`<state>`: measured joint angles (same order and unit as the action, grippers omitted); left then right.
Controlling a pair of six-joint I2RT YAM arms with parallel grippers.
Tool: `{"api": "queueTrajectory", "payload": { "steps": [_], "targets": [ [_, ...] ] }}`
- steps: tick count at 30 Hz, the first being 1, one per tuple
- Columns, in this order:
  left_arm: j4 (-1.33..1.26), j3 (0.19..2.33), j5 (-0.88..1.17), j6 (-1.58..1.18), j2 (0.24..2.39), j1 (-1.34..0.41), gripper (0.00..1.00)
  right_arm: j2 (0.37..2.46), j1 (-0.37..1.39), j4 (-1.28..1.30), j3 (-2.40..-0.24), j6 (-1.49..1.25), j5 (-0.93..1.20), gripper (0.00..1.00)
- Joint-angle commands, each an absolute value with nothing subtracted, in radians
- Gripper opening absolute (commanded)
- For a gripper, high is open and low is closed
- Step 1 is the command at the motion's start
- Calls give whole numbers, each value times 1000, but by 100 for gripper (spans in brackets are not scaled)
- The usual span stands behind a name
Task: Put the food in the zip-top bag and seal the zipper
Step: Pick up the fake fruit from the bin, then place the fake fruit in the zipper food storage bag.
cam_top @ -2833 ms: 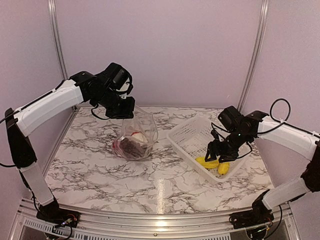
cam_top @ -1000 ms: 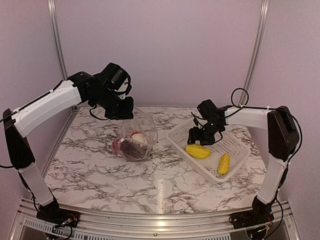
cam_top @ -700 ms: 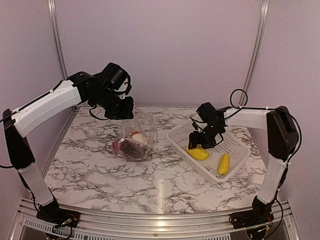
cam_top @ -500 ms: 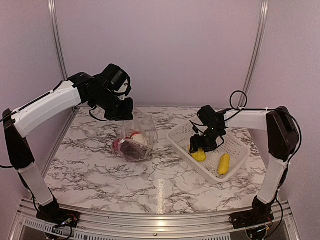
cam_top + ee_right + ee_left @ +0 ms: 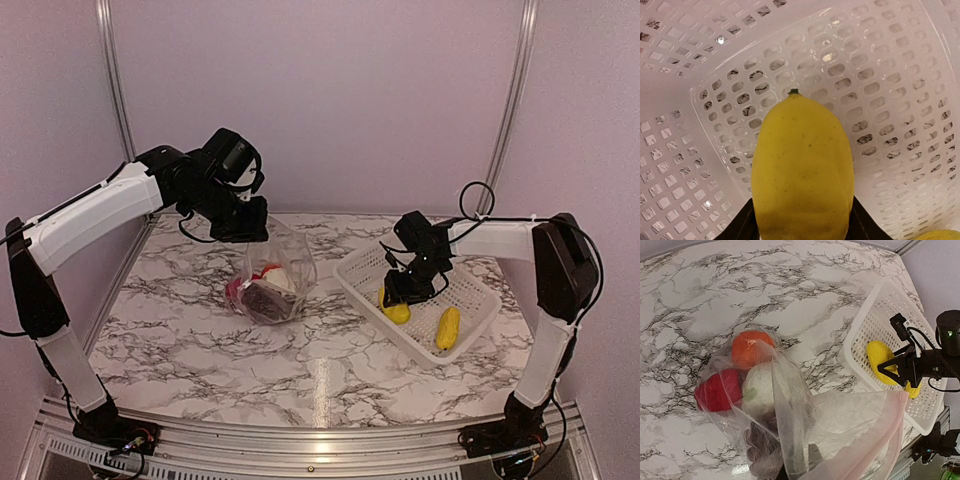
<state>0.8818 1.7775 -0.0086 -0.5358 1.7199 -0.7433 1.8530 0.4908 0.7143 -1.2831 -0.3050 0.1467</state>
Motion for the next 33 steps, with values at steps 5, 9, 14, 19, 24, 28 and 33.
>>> {"api": "queueTrajectory", "payload": {
  "steps": [5, 9, 14, 19, 24, 28, 33],
  "targets": [
    [863, 1784, -5, -535, 1714, -742, 8, 1766, 500, 763, -1344, -313, 109, 39],
    [863, 1787, -5, -532, 1721, -742, 8, 1741, 504, 803, -1423, -310, 119, 37],
    [861, 1787, -5, -528, 1731, -741, 8, 1681, 529, 807, -1496, -311, 134, 36],
    [856, 1792, 19, -528, 1741, -741, 8, 1640, 558, 808, -1566, -329, 151, 36],
    [851, 1796, 23, -528, 1749, -739, 8, 1614, 598, 806, -1649, -350, 170, 35],
    [830, 1796, 33, -543, 1760, -738, 8, 1568, 612, 757, -1658, -380, 208, 34],
    [784, 1769, 57, -571, 1766, -736, 8, 1510, 625, 664, -1630, -397, 269, 34]
  ]
}}
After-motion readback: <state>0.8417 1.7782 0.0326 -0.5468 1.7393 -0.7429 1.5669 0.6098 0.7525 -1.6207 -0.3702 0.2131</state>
